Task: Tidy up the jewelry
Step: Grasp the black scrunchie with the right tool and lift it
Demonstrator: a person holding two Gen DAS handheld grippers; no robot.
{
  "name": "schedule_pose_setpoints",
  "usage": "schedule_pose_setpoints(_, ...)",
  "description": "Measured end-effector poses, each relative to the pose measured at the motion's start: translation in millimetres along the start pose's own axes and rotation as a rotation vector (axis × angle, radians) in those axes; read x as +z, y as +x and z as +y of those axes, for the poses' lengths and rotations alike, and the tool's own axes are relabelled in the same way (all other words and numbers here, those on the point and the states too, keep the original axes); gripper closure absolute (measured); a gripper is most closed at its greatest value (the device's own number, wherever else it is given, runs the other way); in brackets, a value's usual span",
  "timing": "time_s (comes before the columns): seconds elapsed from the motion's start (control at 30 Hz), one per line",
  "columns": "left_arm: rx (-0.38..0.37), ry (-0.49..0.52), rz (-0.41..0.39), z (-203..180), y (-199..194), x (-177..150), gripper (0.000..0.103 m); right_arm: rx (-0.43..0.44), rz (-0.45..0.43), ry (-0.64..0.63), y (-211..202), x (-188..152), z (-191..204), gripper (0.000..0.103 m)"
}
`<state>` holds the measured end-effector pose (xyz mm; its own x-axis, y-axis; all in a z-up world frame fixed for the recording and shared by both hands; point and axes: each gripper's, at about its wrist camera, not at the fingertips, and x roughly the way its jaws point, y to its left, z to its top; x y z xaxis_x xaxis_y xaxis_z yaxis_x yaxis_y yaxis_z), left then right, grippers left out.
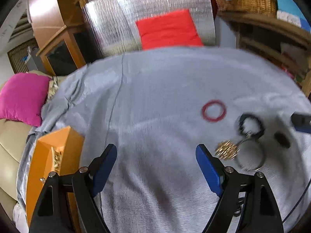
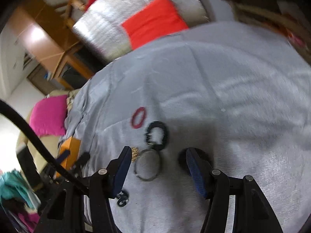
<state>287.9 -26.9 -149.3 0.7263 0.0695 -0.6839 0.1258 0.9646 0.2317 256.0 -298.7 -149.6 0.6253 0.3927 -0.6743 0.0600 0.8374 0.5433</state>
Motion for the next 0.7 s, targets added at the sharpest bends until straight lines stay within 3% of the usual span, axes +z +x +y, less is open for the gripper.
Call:
schedule_pose_setpoints(0.2, -0.016, 0.019, 0.024, -0.5, 8.7, -6.7, 0.019, -0.008, 0.029, 0.105, 10.2, 8.5, -29.6, 0.041)
schedule_pose_setpoints(0.3, -0.068, 0.04, 0.047, -7.7, 10.0, -10.0, 0.019, -0.013, 0.057, 0.114, 16.0, 8.7, -32.7, 0.041)
schedule_pose_setpoints(0.4, -0.131, 0.048, 0.064, -10.2, 8.9, -12.6, 0.019, -0.016, 0.075, 0.099, 18.5, 7.4, -30.6, 0.041)
schedule_pose_setpoints(0.7, -0.145, 0.079, 0.066, -18.1, 3.5, -18.2, 0.019, -0.012, 0.101, 0.011, 56.3, 22.8, -2.0, 0.043)
